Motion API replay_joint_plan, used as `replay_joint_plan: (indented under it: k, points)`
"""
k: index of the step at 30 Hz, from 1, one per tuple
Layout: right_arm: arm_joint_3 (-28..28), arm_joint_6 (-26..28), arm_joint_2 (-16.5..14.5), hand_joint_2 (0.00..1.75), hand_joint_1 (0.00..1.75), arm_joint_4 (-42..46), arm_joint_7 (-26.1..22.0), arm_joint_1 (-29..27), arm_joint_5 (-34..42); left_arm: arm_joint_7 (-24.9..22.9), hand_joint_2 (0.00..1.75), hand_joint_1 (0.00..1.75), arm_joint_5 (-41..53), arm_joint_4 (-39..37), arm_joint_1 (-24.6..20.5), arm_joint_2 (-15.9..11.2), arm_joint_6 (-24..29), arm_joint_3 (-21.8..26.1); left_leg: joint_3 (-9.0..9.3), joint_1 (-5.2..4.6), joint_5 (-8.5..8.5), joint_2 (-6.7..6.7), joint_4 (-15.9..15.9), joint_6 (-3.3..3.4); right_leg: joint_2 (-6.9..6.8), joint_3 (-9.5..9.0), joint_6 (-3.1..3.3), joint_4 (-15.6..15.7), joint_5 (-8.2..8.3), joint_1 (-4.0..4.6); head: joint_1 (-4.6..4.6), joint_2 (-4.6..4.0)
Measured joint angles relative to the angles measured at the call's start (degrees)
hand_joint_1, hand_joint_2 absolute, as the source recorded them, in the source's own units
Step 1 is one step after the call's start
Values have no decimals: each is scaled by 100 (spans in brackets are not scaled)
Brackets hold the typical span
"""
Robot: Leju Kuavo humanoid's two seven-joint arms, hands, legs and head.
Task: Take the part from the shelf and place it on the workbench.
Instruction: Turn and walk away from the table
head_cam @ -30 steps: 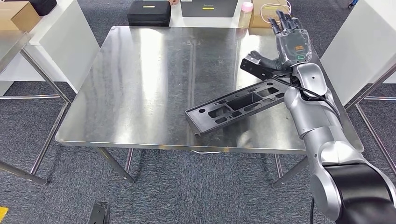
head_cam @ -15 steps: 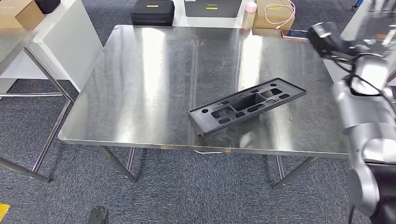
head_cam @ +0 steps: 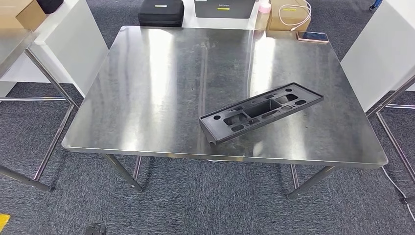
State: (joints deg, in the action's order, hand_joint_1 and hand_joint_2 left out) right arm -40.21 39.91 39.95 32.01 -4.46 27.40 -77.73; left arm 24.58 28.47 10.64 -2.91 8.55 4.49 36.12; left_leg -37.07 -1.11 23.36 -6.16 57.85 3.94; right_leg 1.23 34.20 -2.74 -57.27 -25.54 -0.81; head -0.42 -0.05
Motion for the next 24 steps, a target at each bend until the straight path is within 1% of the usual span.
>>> replay_joint_plan:
  k: [2, 5, 8, 11, 14, 19, 22, 24]
  points:
    - [-1018, 3, -287, 0, 0, 246, -422, -284, -141, -15, 0, 0, 193, 0, -7, 15, -21, 149, 4, -2, 1, -1, 0, 1, -2, -4, -3, 0, -3, 0, -2, 0]
    - [-2227, 4, -690, 0, 0, 521, -776, -576, -272, -51, 0, 0, 265, 1, -33, 44, 11, 289, 8, -7, 3, 2, 0, 2, 0, -6, -4, 1, -4, -1, -2, 0]
    - [-3124, 4, -1063, 0, 0, 749, -975, -752, -371, -183, 0, 0, 311, 0, -70, 72, 85, 380, 20, -12, 6, 19, -1, 1, 11, -9, -1, 2, -8, -5, -2, 0]
    - [-3838, 4, -1600, 0, 0, 1007, -1042, -1015, -213, -425, 0, 0, 557, 0, -117, 114, 141, 442, 39, -7, 13, 27, -2, -3, 18, -24, 0, 6, -16, -1, 0, 0]
    - [-4279, 4, -2251, 0, 0, 1143, -780, -1341, -147, -659, 0, 0, 879, 0, -128, 145, 166, 477, 51, -8, 20, 35, -3, -10, 26, -35, -2, 6, -20, 2, -2, 0]
    - [-4611, 6, -3315, 0, 0, 1245, -385, -1708, -244, -820, 0, 0, 1193, 0, -134, 181, 180, 550, 74, -1, 37, 80, -4, -30, 68, -42, 4, 5, -24, 4, -3, -1]
    - [-4651, 6, -3776, 0, 0, 1076, -158, -1797, -571, -944, 0, 0, 1326, 0, -140, 200, 269, 554, 83, 2, 41, 99, -5, -37, 88, -42, 5, 5, -24, 7, -1, 0]
    - [-4652, 7, -3961, 0, 0, 873, -34, -1820, -756, -995, 0, 0, 1376, 0, -144, 206, 312, 554, 87, 1, 43, 102, -5, -40, 92, -41, 6, 5, -24, 5, -4, 0]
